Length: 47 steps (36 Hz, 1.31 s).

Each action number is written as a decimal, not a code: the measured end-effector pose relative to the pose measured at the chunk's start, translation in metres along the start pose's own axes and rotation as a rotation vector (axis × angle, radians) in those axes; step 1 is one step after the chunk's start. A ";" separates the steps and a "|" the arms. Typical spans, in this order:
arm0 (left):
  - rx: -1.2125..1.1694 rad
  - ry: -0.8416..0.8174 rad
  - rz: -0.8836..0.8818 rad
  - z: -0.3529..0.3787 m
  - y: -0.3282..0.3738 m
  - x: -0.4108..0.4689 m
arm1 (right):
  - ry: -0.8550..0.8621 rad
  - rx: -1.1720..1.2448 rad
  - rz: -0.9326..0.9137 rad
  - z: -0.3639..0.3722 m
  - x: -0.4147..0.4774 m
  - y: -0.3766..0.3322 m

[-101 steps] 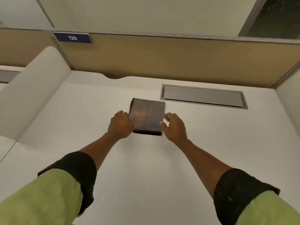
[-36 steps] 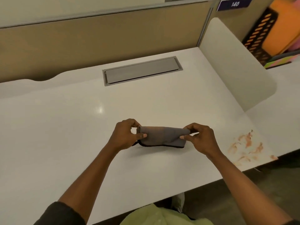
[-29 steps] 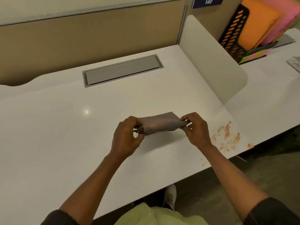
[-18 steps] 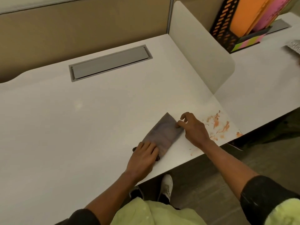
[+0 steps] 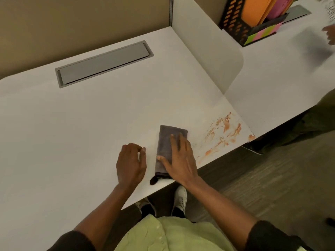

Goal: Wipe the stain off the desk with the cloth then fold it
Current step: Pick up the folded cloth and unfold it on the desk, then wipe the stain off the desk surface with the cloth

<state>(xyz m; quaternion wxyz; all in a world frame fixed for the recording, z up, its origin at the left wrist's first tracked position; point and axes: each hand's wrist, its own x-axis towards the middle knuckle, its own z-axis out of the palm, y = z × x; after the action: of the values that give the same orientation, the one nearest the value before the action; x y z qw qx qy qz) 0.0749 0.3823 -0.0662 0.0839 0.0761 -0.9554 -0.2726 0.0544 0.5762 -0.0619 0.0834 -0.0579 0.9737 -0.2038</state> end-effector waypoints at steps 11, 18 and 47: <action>0.173 -0.338 0.049 0.019 -0.050 0.017 | -0.005 -0.158 -0.103 0.016 0.050 0.013; 0.130 -0.348 0.065 0.021 -0.052 0.014 | -0.033 -0.187 -0.170 0.018 0.025 0.016; 0.143 -0.343 0.054 0.024 -0.049 0.011 | -0.037 -0.282 -0.194 0.031 -0.024 0.022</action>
<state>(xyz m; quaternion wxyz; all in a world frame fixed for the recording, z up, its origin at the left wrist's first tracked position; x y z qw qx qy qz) 0.0639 0.3516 -0.1114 -0.0786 0.0087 -0.9743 -0.2107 0.0816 0.5875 -0.0958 0.0725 -0.1665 0.9808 -0.0711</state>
